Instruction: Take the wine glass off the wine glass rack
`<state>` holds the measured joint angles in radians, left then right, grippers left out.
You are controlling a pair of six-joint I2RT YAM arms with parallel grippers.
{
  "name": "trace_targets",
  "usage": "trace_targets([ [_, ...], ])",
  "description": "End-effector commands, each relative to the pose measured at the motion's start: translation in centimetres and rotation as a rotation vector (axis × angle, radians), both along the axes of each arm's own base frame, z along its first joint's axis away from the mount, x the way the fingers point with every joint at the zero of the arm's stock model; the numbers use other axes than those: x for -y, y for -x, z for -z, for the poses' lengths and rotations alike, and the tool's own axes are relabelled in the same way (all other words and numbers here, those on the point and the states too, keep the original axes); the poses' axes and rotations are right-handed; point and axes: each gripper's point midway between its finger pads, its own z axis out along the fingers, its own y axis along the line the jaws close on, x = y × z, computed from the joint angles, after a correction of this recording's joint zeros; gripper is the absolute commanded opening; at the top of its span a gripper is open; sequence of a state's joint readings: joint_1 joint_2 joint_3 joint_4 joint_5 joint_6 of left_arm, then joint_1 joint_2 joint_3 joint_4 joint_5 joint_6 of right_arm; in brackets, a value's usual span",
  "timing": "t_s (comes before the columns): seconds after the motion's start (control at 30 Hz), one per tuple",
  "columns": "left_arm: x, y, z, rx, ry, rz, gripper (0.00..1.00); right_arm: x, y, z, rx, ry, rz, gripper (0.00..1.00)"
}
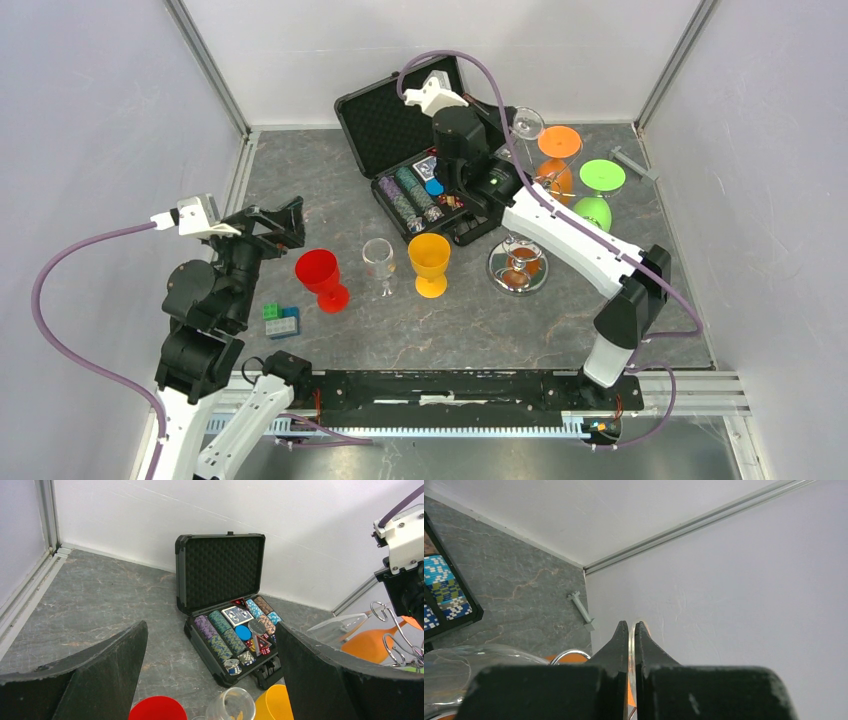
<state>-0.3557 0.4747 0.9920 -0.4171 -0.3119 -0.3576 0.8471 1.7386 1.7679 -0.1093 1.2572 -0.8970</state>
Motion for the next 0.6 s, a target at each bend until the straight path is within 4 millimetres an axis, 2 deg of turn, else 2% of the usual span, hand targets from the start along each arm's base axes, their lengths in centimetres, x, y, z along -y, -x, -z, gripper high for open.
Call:
trace_targets([
  [0.0, 0.3, -0.1, -0.6, 0.027, 0.011, 0.013, 1.0, 1.1, 0.1, -0.5, 0.025, -0.03, 0.036, 0.0],
  [0.3, 0.7, -0.2, -0.5, 0.024, 0.021, 0.029, 1.0, 1.6, 0.8, 0.1, -0.027, -0.066, -0.003, 0.0],
  [0.57, 1.2, -0.6, -0.3, 0.021, 0.036, 0.046, 1.0, 0.4, 2.3, 0.1, -0.066, -0.12, -0.101, 0.0],
])
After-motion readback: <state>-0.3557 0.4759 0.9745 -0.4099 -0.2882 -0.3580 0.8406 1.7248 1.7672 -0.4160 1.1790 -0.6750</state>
